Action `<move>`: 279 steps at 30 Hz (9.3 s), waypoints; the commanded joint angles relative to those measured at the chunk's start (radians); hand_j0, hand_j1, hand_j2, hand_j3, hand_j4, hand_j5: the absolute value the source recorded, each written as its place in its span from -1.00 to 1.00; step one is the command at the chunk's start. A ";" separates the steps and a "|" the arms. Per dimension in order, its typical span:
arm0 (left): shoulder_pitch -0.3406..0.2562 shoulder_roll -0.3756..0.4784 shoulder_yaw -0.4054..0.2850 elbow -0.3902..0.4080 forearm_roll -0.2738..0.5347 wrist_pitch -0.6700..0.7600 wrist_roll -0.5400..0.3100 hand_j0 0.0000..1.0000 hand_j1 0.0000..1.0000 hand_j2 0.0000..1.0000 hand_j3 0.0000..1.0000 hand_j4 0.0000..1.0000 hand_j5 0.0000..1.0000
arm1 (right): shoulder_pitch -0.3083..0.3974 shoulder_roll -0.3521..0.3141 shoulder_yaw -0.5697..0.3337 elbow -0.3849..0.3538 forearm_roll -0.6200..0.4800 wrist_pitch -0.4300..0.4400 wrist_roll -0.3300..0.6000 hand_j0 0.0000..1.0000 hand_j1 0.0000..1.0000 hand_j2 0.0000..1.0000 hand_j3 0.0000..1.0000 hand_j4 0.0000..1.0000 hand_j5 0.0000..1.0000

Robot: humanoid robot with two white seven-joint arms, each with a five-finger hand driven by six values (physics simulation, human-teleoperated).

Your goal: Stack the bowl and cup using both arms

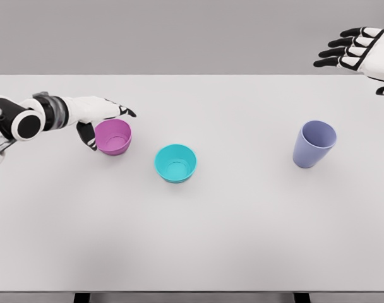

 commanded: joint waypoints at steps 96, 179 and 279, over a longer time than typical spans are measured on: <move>-0.077 0.054 -0.026 -0.218 -0.028 -0.186 0.000 0.39 0.39 0.39 0.39 0.39 0.39 | 0.002 0.011 0.009 -0.001 -0.037 0.003 -0.001 1.00 1.00 1.00 1.00 1.00 1.00; -0.083 -0.132 -0.104 -0.173 -0.111 -0.308 0.000 0.50 0.50 0.50 0.50 0.50 0.50 | -0.094 0.041 0.388 0.177 0.030 0.003 -0.001 1.00 1.00 1.00 1.00 1.00 1.00; 0.744 0.014 0.907 0.045 0.762 -0.736 0.000 1.00 1.00 1.00 1.00 1.00 1.00 | -0.275 0.432 0.446 0.249 0.093 0.003 -0.001 0.22 0.22 0.22 0.22 0.22 0.22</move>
